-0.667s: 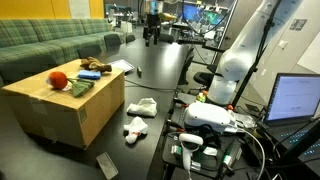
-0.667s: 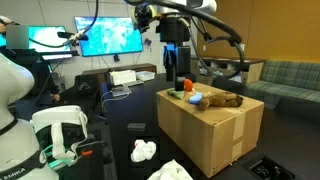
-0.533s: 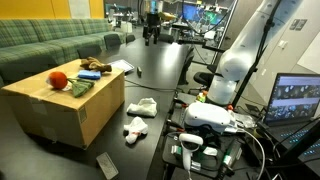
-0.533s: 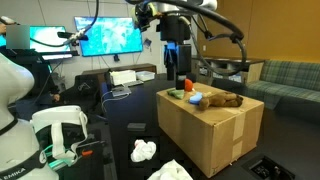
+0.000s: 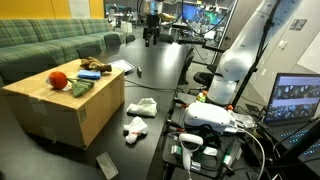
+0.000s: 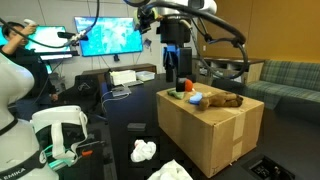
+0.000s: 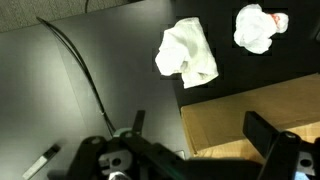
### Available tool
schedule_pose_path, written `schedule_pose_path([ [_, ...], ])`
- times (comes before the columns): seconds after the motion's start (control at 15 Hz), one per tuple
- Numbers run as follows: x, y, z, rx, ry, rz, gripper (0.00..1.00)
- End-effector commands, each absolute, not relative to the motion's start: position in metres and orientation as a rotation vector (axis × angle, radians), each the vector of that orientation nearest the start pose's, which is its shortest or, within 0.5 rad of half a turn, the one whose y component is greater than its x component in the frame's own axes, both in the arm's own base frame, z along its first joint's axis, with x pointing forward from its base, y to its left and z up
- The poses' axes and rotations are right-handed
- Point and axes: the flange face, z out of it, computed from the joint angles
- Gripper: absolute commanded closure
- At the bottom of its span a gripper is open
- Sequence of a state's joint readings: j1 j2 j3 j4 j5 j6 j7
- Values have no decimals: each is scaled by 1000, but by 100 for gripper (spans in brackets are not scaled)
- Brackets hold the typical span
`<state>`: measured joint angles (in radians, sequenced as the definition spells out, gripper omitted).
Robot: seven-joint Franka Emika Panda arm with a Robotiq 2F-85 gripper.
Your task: Put the moose doll on the table, then the white towel on the box, then blue sponge on the table, the white plastic on the box, the turnip plushie on the table, finally, the duster on the box
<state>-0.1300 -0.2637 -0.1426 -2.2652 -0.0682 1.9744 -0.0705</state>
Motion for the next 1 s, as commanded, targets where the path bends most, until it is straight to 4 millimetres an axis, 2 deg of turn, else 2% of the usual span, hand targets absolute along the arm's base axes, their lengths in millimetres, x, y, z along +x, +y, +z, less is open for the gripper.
schedule_pose_path([
  [0.0,451,-132,467,-3154,144,-11,0],
  [0.2,452,-131,466,-3136,57,-31,0],
  [0.27,501,-83,451,-3138,33,-53,0],
  [0.4,521,-60,447,-3108,-11,-103,0],
  [0.53,551,-26,429,-3080,-46,-104,0],
  [0.73,580,11,419,-3053,-80,-78,0],
  [0.93,607,22,407,-3024,-103,-85,0],
])
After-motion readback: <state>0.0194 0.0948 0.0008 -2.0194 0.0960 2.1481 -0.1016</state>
